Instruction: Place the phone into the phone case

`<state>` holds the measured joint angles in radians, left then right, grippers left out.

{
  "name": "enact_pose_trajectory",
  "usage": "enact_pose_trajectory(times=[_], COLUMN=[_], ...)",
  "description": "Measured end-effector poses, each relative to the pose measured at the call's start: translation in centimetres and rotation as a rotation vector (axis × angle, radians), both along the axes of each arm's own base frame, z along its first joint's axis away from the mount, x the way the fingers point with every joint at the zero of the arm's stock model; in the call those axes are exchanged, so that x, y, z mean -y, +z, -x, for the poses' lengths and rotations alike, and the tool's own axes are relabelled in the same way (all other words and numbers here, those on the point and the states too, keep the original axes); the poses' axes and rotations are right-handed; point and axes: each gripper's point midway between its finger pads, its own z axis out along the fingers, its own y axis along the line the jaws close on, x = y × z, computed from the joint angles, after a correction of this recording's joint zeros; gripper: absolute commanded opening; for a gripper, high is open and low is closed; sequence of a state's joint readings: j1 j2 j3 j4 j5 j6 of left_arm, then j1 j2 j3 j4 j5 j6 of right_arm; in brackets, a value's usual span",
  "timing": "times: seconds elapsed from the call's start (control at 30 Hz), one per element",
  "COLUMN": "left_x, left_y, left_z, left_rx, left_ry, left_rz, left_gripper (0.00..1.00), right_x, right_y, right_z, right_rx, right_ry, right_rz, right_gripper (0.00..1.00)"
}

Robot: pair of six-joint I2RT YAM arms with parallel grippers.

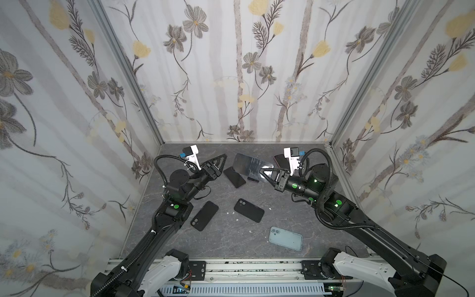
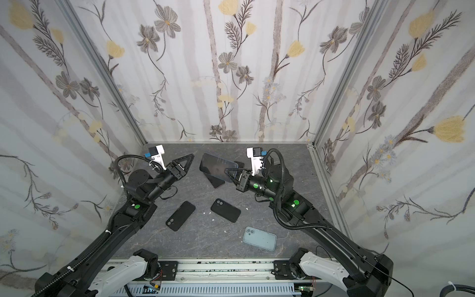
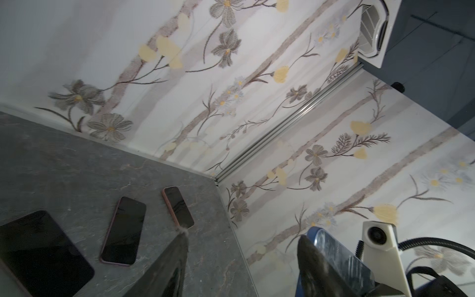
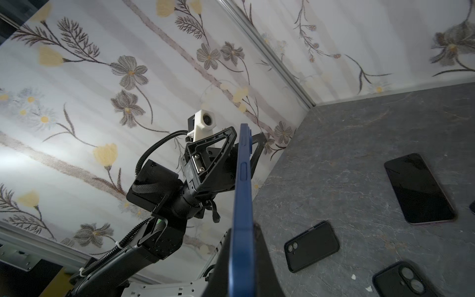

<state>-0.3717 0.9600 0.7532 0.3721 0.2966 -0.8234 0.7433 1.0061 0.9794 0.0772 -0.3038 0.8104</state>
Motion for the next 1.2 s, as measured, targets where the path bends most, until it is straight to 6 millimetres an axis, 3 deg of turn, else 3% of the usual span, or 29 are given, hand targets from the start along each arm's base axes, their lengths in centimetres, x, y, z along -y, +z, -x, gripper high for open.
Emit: enact_pose_trajectory(times=[0.13, 0.3, 0.5, 0.67, 0.8, 1.2], left_x=[-1.7, -2.8, -1.8, 0.3, 1.9, 3.9], left_y=[-2.4, -6.2, -12.7, -17.9, -21.1, -25.5], left_z=[-1.2, -2.3, -3.6, -3.2, -1.9, -0.6], left_rx=[-0.055, -0.134, -0.305, -0.449, -0.531, -0.599], left_ry=[0.124, 0.189, 0.121, 0.000, -0.075, -0.140], left_rz=[-0.128, -0.303, -0.460, -0.474, -0.471, -0.490], left_gripper=[0.69, 0.70, 0.71, 0.71, 0.71, 0.68], right_x=[1.6, 3.4, 3.7, 2.5, 1.7, -0.5], right_y=[-3.1, -8.4, -15.4, -20.4, -22.5, -25.4], right_z=[-0.3, -0.3, 0.9, 2.7, 3.0, 2.2], right_rx=[-0.085, -0.225, -0.400, -0.511, -0.556, -0.638], right_ry=[-0.088, -0.185, -0.222, -0.204, -0.212, -0.234], right_rz=[0.053, 0.120, 0.189, 0.237, 0.251, 0.243], right_gripper=[0.00, 0.00, 0.00, 0.00, 0.00, 0.00])
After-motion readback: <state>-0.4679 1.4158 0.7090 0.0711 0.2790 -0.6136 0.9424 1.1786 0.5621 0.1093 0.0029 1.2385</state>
